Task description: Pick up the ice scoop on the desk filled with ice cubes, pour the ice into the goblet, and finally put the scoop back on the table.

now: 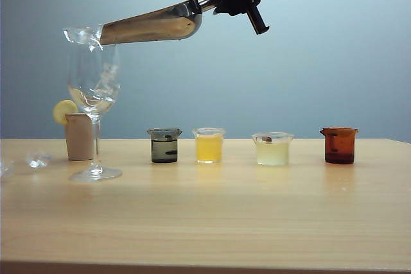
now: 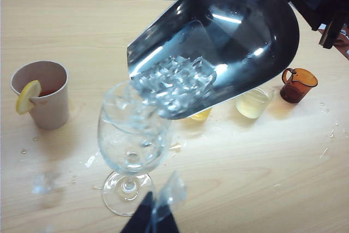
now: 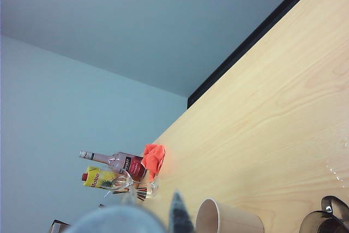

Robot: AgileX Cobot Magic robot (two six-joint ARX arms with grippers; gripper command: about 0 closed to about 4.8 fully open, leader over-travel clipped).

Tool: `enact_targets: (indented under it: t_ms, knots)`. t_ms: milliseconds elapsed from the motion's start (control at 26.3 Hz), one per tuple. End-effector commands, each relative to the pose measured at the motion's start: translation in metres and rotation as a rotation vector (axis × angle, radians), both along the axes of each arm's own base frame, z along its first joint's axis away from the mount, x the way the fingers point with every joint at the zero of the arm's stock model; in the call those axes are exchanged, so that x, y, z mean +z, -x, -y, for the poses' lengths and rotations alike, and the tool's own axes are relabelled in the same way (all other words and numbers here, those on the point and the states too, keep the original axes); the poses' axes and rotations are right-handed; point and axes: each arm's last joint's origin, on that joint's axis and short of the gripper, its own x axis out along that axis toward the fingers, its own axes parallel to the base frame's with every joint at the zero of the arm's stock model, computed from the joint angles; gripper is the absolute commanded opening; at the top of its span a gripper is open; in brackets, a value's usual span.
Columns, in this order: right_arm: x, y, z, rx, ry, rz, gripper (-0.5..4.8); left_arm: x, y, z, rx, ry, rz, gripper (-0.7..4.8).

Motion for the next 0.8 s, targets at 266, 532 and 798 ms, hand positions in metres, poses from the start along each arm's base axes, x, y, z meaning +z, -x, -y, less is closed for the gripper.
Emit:
enact_targets:
  t_ms: [266,532,798]
  knots:
    - [0.0107,-0.0006,0.0051,-0.013,-0.024,0.047,-0.06,0.0017,0.0007,-0.0002,-0.003,0.001,0.011,-0.05]
    - [0.0110,-0.0007,0.0053,-0.019,-0.009,0.059,-0.06,0.0017,0.0006,-0.0002,-0.003,0.000,0.011,-0.05]
    - [0.0132,-0.0013,0.0081,-0.017,-0.019,0.063,-0.06,0.0018,0.0007,-0.0004,0.000,0.000,0.013,-0.05]
